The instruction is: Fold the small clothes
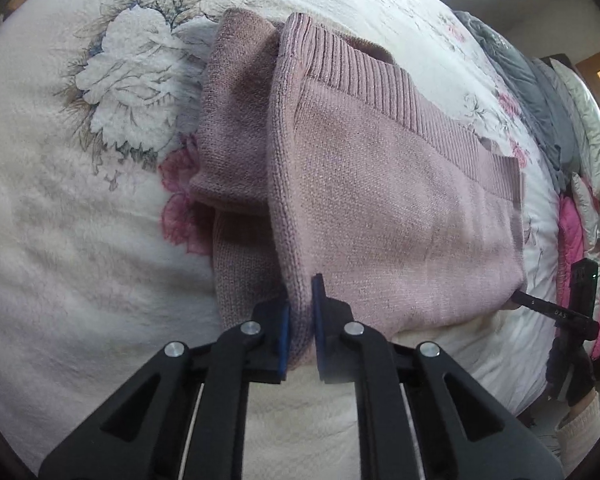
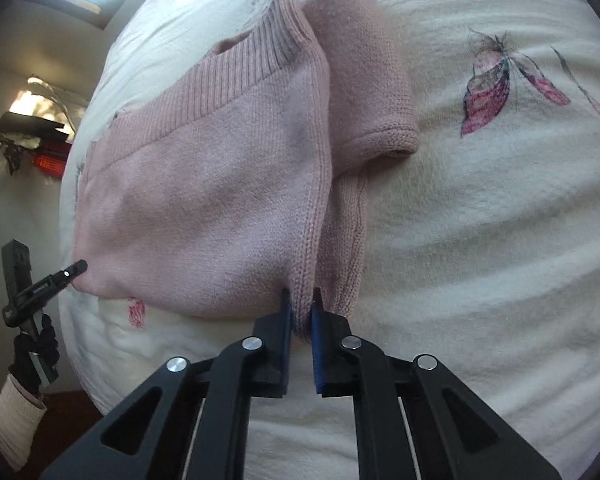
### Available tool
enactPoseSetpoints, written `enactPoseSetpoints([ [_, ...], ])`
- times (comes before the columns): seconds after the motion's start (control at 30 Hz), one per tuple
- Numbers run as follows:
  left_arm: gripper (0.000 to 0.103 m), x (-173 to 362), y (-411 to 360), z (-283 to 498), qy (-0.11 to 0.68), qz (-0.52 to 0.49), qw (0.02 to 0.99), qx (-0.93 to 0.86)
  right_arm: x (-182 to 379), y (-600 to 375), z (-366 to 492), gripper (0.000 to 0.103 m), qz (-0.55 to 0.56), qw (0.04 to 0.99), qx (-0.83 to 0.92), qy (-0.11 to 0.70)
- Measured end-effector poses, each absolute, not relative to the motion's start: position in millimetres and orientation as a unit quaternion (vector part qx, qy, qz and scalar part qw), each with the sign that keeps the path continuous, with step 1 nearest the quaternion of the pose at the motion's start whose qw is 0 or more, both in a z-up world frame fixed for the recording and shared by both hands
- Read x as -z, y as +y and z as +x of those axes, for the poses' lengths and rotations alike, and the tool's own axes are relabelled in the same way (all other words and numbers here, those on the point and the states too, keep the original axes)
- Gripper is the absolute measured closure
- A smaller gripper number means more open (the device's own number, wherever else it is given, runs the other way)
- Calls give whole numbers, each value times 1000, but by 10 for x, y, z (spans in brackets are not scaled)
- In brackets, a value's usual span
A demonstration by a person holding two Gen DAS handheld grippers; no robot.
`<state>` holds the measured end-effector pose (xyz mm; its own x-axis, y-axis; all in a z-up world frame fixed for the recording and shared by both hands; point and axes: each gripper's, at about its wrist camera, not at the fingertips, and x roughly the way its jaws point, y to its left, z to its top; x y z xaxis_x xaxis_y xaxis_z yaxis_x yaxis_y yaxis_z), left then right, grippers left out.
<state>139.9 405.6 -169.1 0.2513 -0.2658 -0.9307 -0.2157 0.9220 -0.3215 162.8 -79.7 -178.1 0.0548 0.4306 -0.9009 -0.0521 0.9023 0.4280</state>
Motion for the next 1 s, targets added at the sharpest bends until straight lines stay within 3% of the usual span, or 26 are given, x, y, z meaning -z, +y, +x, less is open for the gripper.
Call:
enactPoseSetpoints([
  [0.37, 87, 1957, 4127, 1371, 627, -183, 757, 8, 2075, -866, 1590, 94, 152, 699, -145, 684],
  [0.43, 83, 1893, 4082, 1384, 626, -171, 761, 5, 2032, -825, 1605, 88, 154, 702, -150, 679],
  [0.53, 82, 1718, 4097, 1339, 608, -172, 775, -11, 1858, -855, 1587, 55, 162, 716, -152, 662],
  [0.6, 77, 1518, 4081, 1314, 582, -162, 796, -25, 1706, -904, 1583, 53, 179, 729, -162, 641],
  [0.67, 62, 1314, 3995, 1334, 557, -144, 818, -23, 1591, -989, 1593, 48, 203, 737, -168, 622],
  [0.77, 58, 1161, 3764, 1478, 541, -134, 830, 13, 1566, -1137, 1693, 41, 249, 736, -170, 606],
  [1.0, 57, 1410, 3102, 2015, 563, -130, 813, 67, 1976, -1293, 1994, 41, 324, 700, -172, 613],
])
